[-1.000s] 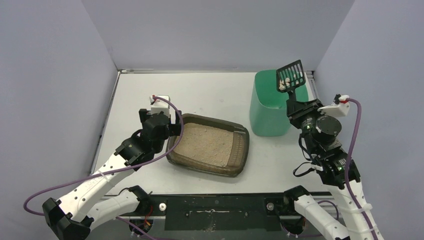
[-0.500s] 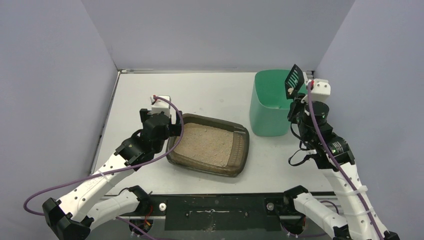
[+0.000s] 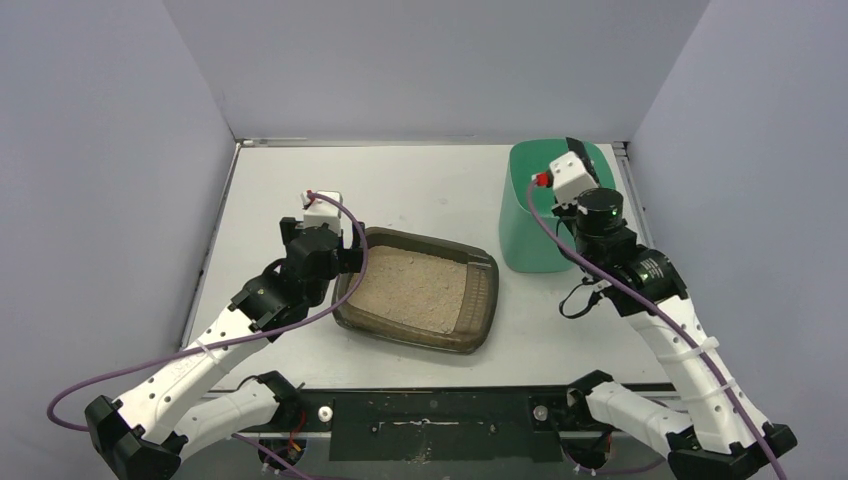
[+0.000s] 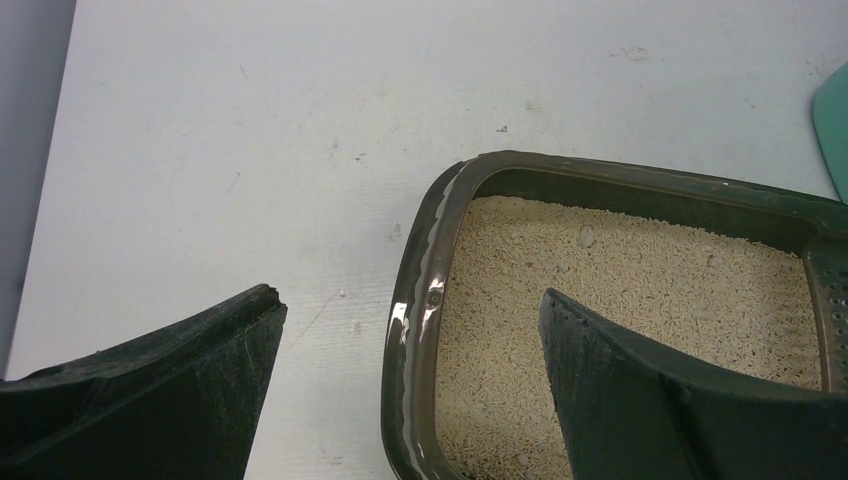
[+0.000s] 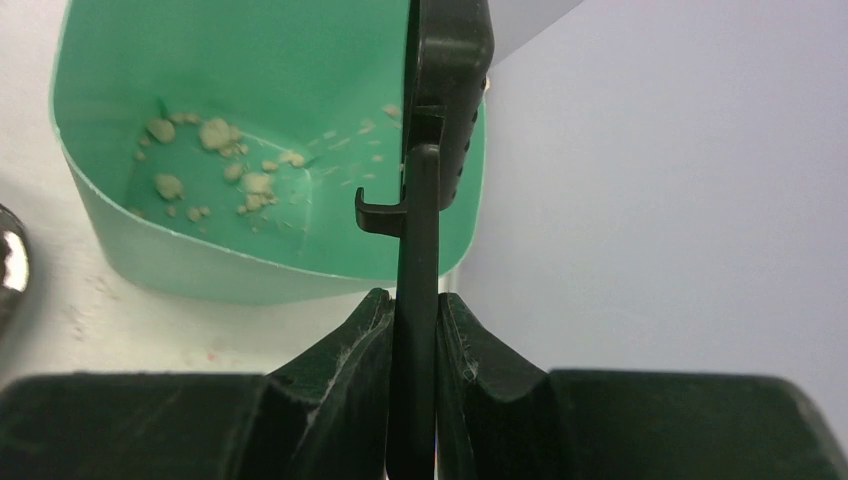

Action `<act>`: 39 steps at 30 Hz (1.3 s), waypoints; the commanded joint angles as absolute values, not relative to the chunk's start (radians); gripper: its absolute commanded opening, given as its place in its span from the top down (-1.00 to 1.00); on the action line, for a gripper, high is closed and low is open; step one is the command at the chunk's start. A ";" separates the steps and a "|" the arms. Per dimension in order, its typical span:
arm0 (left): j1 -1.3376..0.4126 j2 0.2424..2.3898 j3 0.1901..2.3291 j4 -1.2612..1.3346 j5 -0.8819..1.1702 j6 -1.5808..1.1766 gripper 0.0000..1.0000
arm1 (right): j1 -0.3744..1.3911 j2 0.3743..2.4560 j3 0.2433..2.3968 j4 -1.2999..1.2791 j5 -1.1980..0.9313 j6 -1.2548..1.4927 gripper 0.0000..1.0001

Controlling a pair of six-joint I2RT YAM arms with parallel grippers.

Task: Clean the litter box

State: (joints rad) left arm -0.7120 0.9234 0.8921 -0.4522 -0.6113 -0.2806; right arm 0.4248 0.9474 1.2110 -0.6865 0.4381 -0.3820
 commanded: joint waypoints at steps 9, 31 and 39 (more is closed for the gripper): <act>-0.708 0.940 0.907 -0.439 -0.606 -0.279 -0.95 | 0.669 1.042 1.323 -0.685 0.791 -0.690 1.00; -0.685 1.111 0.905 -0.588 -0.594 -0.529 -0.95 | 0.730 1.022 1.526 -0.679 0.085 -0.112 1.00; -0.638 1.215 0.833 -0.597 -0.502 -0.615 -0.86 | 0.730 1.040 1.451 -0.714 -0.090 -0.018 1.00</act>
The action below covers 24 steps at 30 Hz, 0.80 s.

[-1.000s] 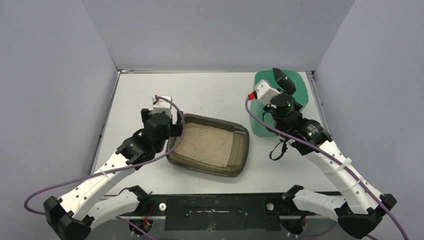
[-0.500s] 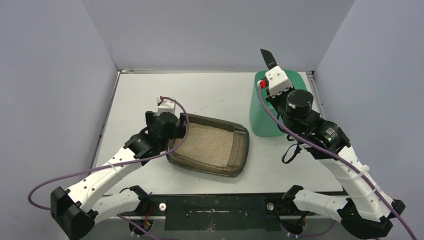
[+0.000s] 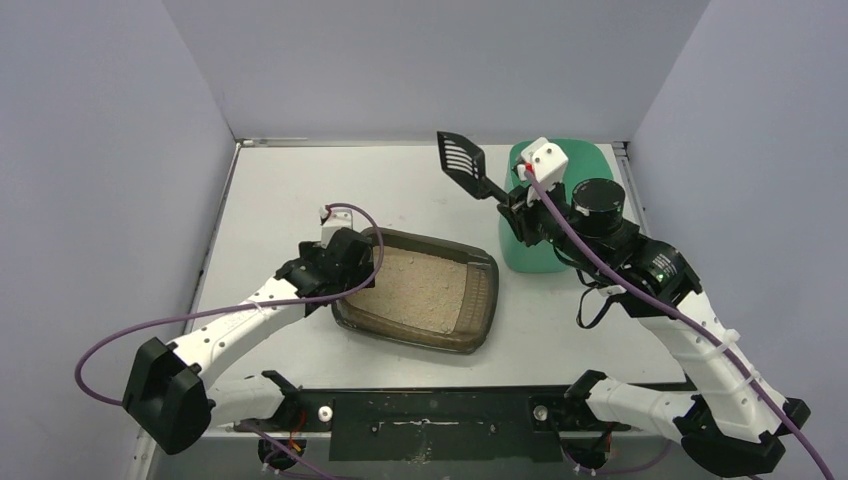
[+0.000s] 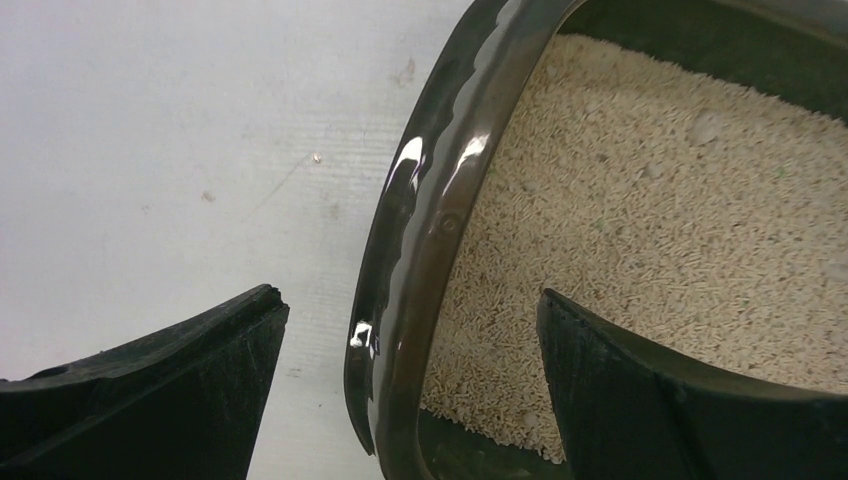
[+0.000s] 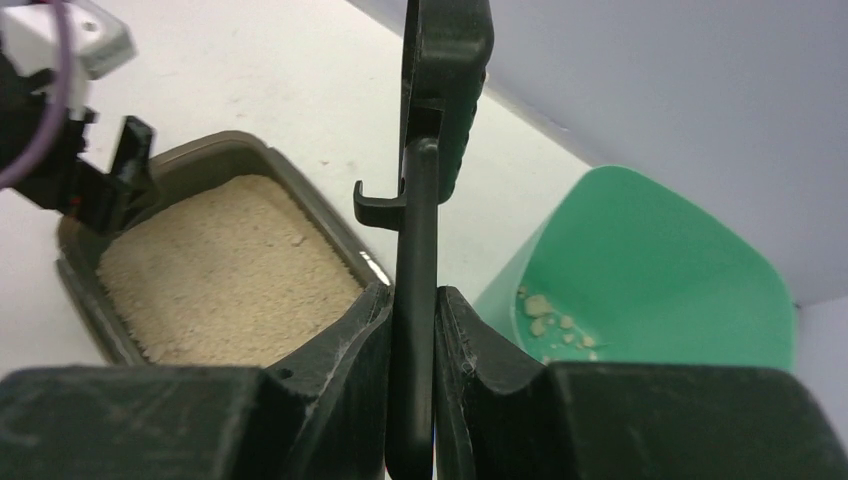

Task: Clean the litter box

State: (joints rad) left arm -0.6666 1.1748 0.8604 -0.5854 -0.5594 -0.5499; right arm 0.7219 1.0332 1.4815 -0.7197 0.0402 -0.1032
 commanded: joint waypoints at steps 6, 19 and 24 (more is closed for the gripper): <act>-0.579 1.285 0.829 -0.555 -0.435 -0.609 -0.62 | 0.730 1.020 1.318 -0.663 -0.205 0.027 1.00; -0.558 1.335 0.928 -0.586 -0.460 -0.578 -0.18 | 0.729 0.976 1.104 -0.611 -0.234 0.029 1.00; -0.558 1.333 0.956 -0.606 -0.459 -0.575 -0.03 | 0.727 0.965 1.054 -0.588 -0.231 0.029 1.00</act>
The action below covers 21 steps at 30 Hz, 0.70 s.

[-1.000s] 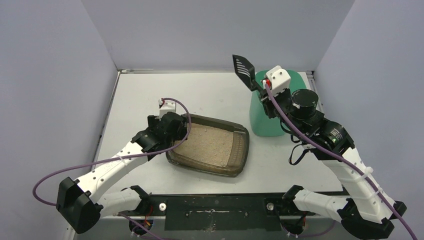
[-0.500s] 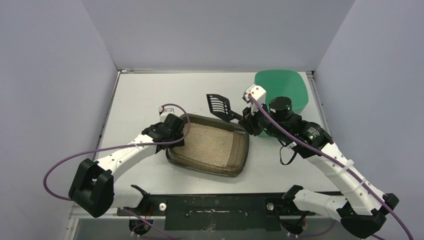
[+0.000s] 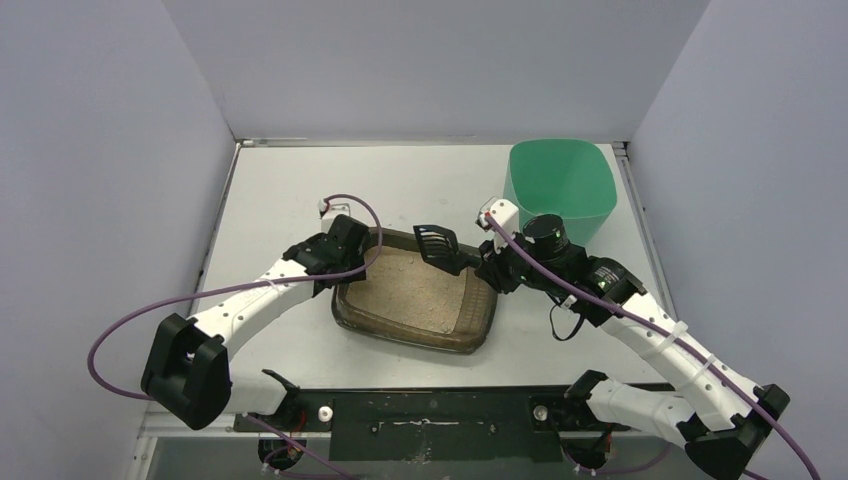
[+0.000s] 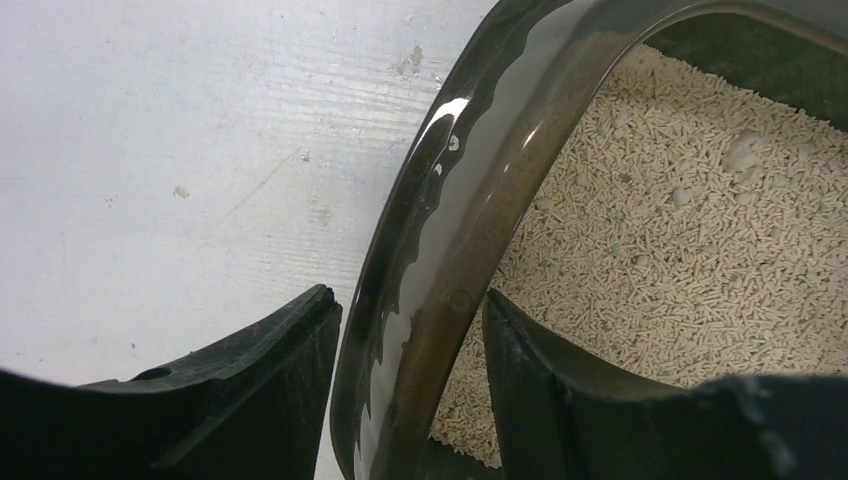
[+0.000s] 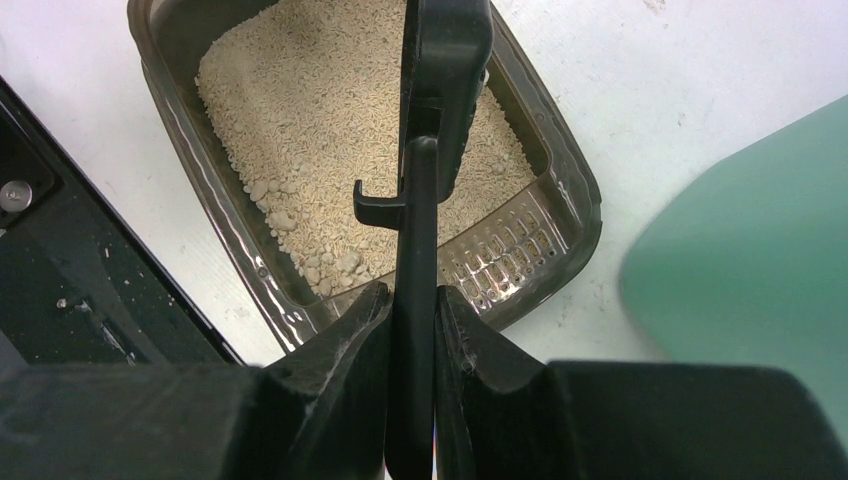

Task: Clean the litter box

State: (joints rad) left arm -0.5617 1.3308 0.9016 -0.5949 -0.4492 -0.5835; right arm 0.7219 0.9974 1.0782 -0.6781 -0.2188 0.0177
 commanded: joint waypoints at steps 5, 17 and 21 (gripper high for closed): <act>-0.558 1.350 0.950 -0.608 -0.464 -0.574 0.03 | 0.727 0.958 1.044 -0.586 -0.243 0.031 1.00; -0.556 1.386 0.948 -0.589 -0.461 -0.554 0.43 | 0.727 0.942 1.051 -0.592 -0.245 0.044 0.99; -0.528 1.383 0.933 -0.586 -0.459 -0.546 0.74 | 0.727 0.935 1.054 -0.591 -0.242 0.047 0.98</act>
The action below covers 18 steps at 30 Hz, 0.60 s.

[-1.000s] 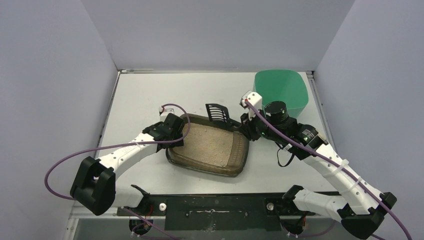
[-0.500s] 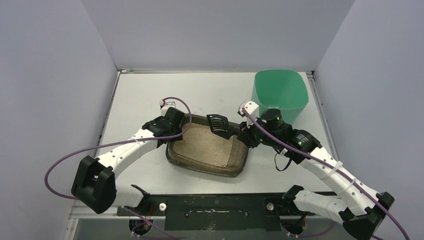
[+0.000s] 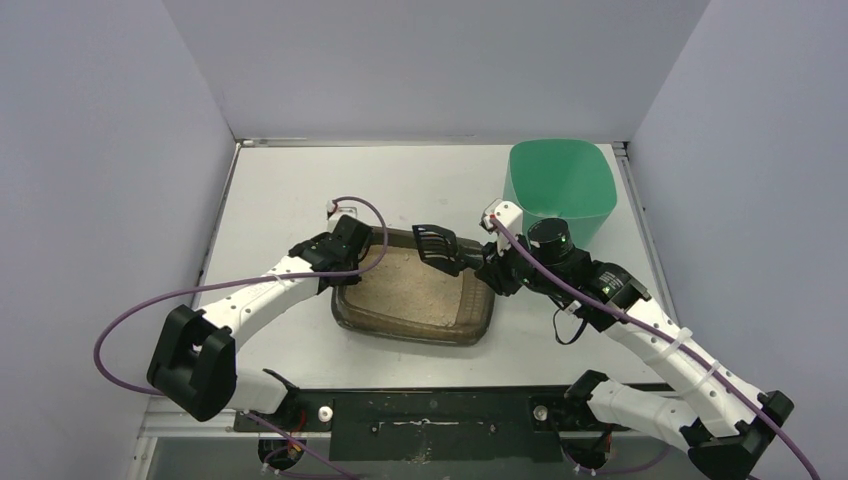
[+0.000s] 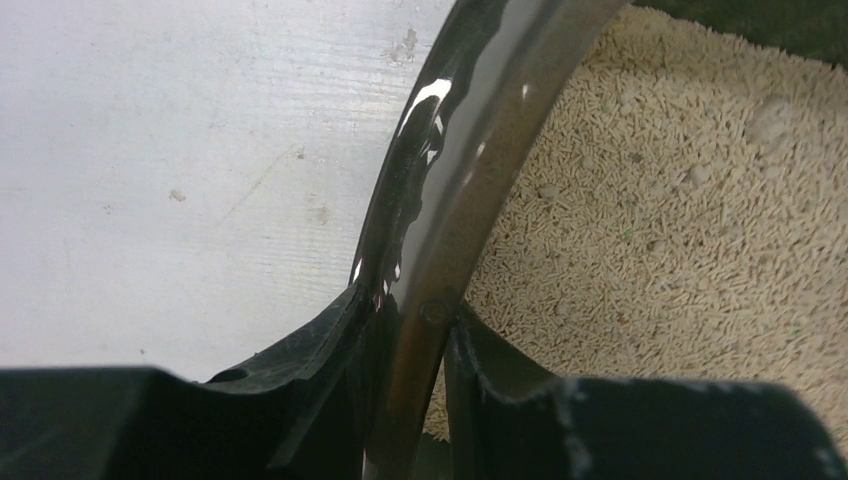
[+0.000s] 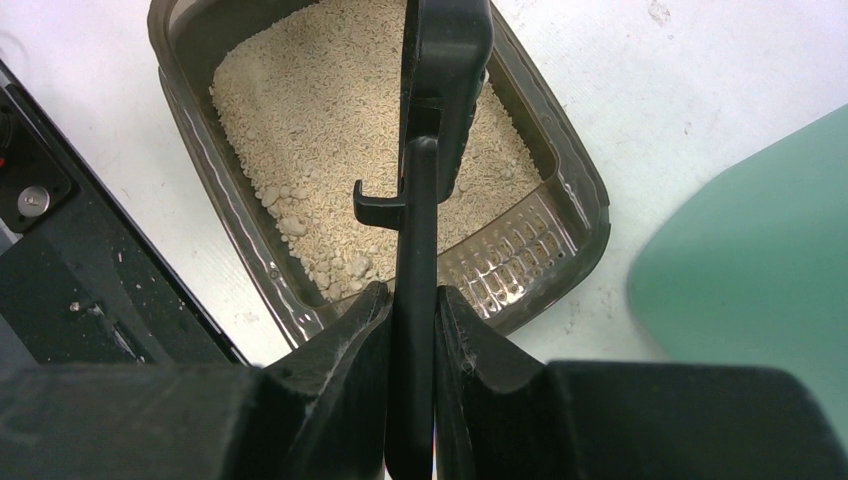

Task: Clean the litter box

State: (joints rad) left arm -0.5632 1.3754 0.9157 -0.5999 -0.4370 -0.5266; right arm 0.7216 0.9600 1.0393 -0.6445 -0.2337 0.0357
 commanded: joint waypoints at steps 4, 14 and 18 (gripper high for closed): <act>-0.484 1.365 0.918 -0.574 -0.414 -0.519 1.00 | 0.727 0.929 1.054 -0.588 -0.237 0.053 0.98; -0.314 1.268 0.851 -0.471 -0.150 -0.496 1.00 | 0.718 0.869 1.052 -0.553 -0.148 0.098 0.97; -0.252 1.237 0.827 -0.396 -0.018 -0.514 1.00 | 0.714 0.846 1.048 -0.528 -0.101 0.121 0.97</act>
